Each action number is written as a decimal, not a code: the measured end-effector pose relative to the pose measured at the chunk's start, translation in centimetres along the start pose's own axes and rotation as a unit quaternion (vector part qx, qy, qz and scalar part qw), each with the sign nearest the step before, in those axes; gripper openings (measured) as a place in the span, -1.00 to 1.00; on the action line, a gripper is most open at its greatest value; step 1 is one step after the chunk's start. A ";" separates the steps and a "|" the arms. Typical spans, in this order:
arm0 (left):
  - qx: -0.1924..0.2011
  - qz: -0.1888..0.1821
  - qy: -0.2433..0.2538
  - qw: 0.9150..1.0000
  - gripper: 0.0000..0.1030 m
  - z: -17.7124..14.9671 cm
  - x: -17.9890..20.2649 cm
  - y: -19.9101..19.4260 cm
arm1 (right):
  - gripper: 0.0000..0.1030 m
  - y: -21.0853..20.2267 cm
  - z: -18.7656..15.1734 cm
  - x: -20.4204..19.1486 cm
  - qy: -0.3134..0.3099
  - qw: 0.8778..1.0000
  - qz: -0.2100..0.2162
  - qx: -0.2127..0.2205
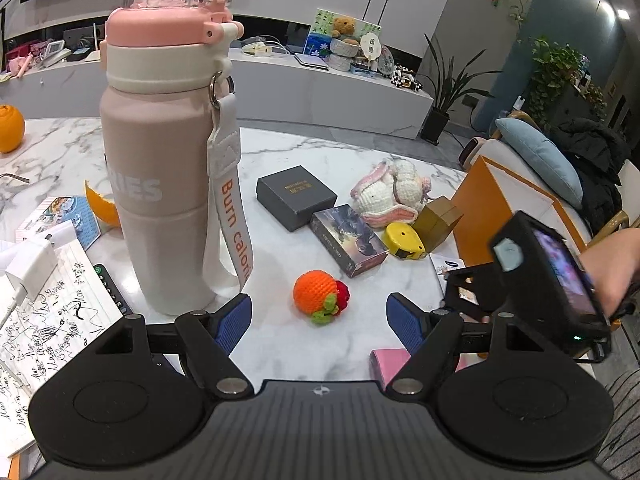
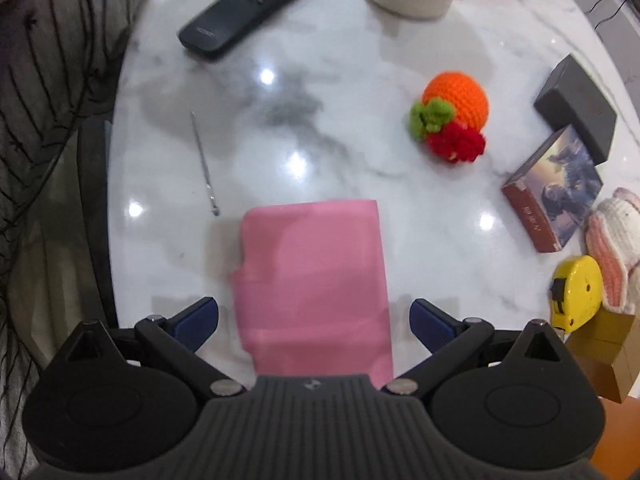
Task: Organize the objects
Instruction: 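Grasp the pink sponge with the right tool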
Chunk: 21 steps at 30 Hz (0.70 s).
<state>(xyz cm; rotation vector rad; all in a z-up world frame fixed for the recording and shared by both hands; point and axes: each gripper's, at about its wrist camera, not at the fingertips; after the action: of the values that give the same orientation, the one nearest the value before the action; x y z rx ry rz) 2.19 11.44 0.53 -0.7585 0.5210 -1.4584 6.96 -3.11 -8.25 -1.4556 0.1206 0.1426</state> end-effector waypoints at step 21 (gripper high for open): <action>-0.005 -0.017 -0.008 1.000 0.70 -0.2 0.0 -0.1 | 0.96 -0.1 -1.0 -0.3 0.082 0.997 -0.011 0.008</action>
<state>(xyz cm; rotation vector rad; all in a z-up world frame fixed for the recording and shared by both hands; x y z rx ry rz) 2.02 11.40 0.45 -0.7893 0.5061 -1.4821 6.68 -4.10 -8.26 -1.4505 0.2384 0.0045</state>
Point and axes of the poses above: each gripper's, at about its wrist camera, not at the fingertips, and y roughly the way its jaws point, x to its right, z to its top, and after that the axes turned 10 degrees about z, right-handed
